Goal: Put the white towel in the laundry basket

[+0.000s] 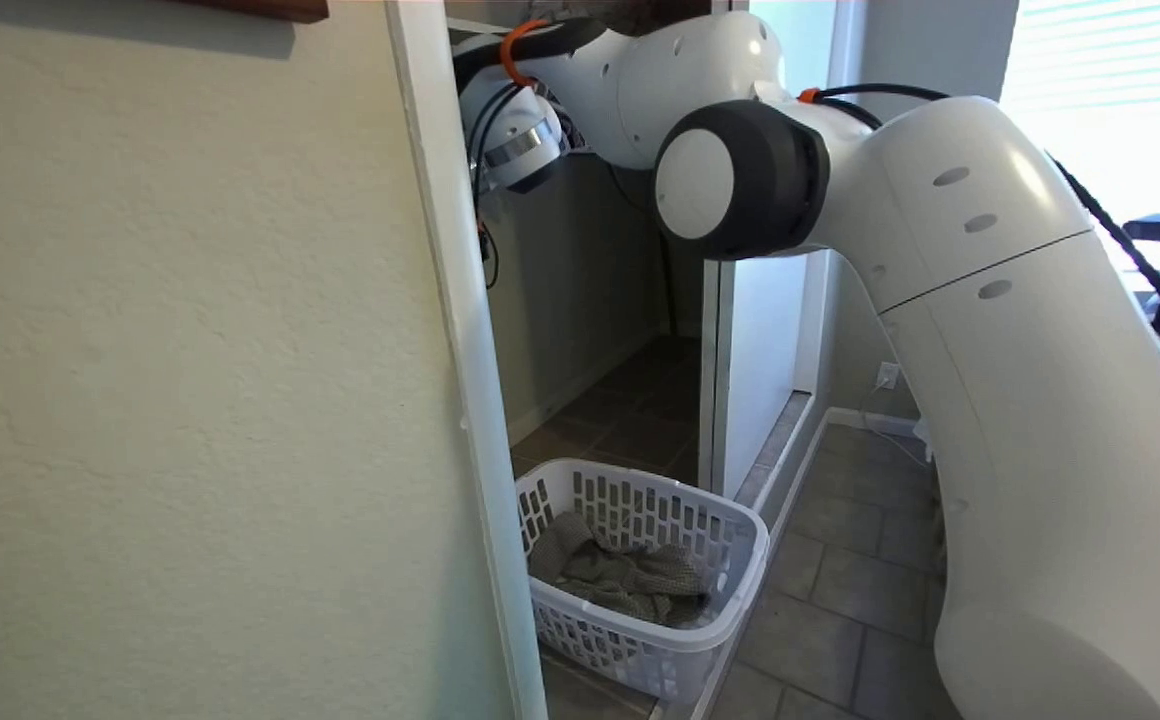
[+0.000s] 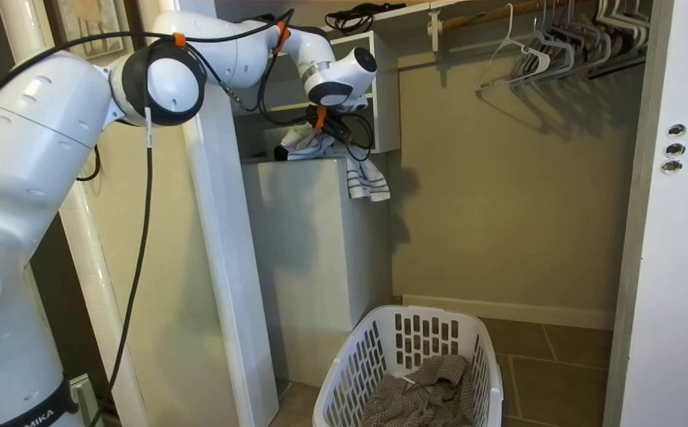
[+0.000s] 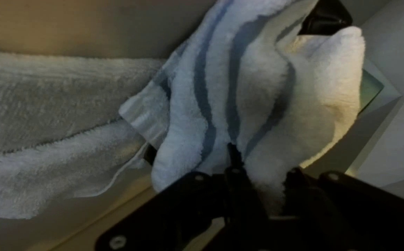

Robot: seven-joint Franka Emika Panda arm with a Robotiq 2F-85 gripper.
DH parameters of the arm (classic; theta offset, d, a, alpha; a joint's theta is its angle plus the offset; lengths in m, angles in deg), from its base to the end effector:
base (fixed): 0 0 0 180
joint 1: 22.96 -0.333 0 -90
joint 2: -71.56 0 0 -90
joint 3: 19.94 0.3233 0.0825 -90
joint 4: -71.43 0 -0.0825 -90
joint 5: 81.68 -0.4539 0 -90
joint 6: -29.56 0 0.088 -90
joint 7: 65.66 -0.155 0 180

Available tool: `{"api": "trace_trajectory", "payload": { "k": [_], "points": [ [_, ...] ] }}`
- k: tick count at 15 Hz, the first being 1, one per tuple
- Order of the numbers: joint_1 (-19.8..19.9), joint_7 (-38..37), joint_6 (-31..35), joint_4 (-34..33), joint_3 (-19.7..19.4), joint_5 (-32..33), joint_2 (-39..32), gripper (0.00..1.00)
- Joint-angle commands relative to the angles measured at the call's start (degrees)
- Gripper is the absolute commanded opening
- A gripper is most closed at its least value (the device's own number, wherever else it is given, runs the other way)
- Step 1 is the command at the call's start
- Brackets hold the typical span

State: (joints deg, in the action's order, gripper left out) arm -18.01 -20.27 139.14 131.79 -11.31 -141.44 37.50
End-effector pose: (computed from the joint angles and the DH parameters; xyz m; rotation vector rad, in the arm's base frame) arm 0.8333 0.1155 0.5451 -2.0067 -0.5951 -0.7356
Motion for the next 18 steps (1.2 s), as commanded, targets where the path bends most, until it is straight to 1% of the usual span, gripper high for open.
{"api": "trace_trajectory", "payload": {
  "k": [1, 3, 4, 12, 15, 18],
  "points": [
    [0.02, -6.57, -4.44, -2.04, -1.60, 3.23, 0.56, 0.04],
    [0.07, -9.95, -6.78, -1.53, -3.07, 5.74, 2.18, 0.02],
    [0.16, -11.30, -7.63, -1.39, -3.84, 6.99, 3.12, 0.03],
    [-0.01, -20.98, -14.15, -0.86, -10.28, 17.51, 12.49, 0.03],
    [-0.90, -27.25, -14.58, 0.61, -13.24, 23.84, 16.20, 0.03],
    [-1.28, -32.29, -14.69, 2.69, -15.32, 30.25, 18.88, 0.03]
  ]
}}
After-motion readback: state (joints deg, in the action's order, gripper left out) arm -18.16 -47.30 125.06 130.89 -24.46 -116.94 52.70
